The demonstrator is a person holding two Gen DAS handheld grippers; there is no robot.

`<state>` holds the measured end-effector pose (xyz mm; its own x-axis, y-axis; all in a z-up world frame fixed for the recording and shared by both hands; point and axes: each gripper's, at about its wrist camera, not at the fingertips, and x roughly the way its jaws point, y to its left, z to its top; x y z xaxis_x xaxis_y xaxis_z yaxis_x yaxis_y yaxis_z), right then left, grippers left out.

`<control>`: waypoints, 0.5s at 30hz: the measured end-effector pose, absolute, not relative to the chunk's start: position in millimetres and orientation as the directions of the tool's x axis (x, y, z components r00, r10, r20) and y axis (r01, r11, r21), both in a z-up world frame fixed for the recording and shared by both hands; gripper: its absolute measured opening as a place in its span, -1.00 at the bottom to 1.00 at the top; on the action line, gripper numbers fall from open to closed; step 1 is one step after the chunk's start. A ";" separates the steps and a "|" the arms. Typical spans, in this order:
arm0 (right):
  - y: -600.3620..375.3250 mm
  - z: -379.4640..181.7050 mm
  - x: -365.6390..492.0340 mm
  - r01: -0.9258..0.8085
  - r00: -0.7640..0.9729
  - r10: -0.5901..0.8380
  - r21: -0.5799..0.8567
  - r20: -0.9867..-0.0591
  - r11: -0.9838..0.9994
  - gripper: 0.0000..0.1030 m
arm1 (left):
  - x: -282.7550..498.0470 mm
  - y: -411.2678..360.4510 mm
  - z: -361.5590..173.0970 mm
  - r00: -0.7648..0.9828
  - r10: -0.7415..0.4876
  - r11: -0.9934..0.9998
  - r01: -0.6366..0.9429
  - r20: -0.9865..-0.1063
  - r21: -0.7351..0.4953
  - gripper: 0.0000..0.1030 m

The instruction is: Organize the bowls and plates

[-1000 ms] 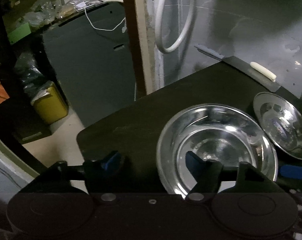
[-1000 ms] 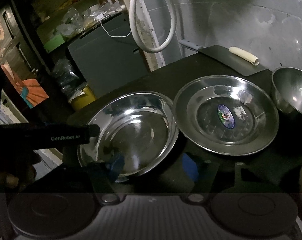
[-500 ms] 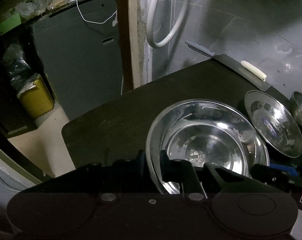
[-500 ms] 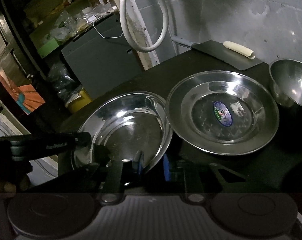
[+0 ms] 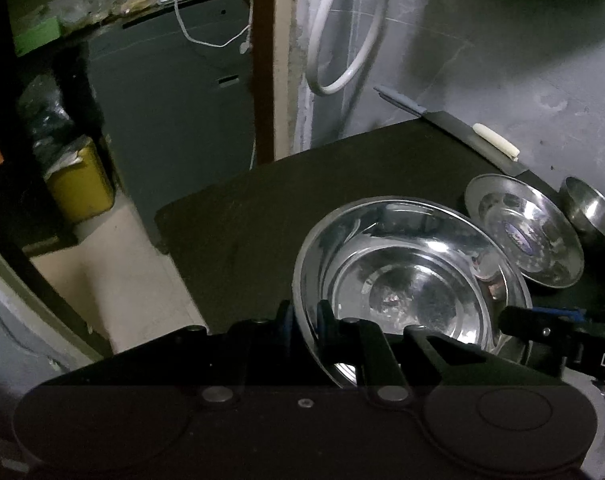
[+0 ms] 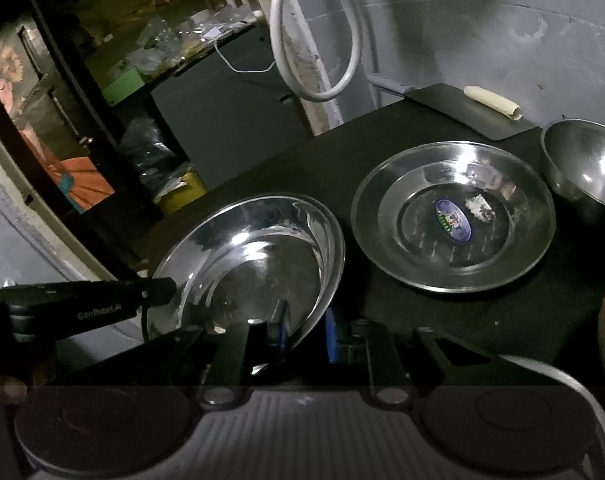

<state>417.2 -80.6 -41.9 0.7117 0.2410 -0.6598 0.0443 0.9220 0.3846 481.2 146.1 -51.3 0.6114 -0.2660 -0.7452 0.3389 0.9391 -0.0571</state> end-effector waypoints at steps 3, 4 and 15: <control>-81.4 -36.3 402.7 0.027 0.724 0.245 0.382 -0.644 0.924 -0.60 | 465.4 146.6 -45.3 0.623 -0.267 0.941 0.334 -0.735 -0.059 -0.75; -83.0 -33.8 396.3 0.024 0.729 0.244 0.380 -0.639 0.925 -0.60 | 459.7 144.9 -42.6 0.627 -0.269 0.939 0.338 -0.731 -0.055 -0.74; -124.0 -10.7 322.0 0.093 0.762 0.151 0.337 -0.629 0.937 -0.63 | 395.9 100.9 -35.6 0.590 -0.348 0.901 0.425 -0.728 -0.086 -0.70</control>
